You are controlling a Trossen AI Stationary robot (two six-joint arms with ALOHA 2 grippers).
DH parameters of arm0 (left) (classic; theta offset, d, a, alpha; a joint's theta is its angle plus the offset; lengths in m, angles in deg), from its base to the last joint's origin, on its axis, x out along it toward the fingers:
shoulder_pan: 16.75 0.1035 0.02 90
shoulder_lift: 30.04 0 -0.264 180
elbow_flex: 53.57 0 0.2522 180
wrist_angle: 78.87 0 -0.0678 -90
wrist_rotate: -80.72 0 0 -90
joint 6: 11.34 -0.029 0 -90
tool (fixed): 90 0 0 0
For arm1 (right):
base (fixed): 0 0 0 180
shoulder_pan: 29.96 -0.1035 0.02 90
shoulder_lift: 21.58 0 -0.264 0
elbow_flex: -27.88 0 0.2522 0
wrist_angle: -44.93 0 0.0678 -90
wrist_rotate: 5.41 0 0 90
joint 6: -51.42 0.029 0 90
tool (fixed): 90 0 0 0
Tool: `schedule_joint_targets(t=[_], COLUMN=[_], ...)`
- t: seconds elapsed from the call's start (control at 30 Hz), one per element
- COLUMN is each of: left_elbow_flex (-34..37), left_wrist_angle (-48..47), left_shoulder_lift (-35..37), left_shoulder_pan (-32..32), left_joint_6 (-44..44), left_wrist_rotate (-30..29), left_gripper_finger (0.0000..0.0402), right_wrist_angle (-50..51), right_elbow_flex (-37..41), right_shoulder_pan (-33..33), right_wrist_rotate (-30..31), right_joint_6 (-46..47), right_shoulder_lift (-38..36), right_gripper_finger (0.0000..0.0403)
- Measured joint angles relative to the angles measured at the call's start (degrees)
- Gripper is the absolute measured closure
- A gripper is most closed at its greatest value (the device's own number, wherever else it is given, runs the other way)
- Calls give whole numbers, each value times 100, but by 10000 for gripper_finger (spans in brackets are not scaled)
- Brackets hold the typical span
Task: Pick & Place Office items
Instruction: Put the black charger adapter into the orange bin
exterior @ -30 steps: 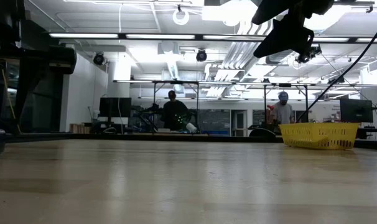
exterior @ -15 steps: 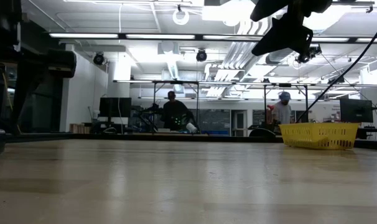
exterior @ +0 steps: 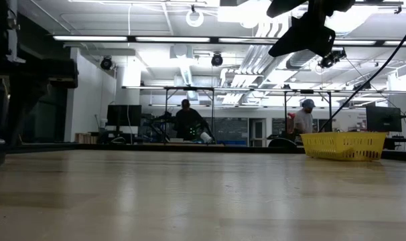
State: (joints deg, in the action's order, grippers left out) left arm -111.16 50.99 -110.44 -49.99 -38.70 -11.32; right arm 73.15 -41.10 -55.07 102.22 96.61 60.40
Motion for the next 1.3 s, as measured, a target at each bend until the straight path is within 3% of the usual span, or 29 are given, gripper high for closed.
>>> schedule_joint_targets(t=[0.73, 1.3], left_elbow_flex=[2, 7], left_wrist_angle=[-215, -238], left_shoulder_lift=[-114, -114], left_shoulder_pan=[-2, 0], left_joint_6=[-104, -236], left_wrist_rotate=[-70, -110], left_gripper_finger=[181, 235], right_wrist_angle=[-60, -57], right_elbow_flex=[0, 0], right_shoulder_pan=[0, -2], right_wrist_rotate=[0, 0], right_joint_6=[0, 0], right_shoulder_lift=[0, 0], right_gripper_finger=[129, 129])
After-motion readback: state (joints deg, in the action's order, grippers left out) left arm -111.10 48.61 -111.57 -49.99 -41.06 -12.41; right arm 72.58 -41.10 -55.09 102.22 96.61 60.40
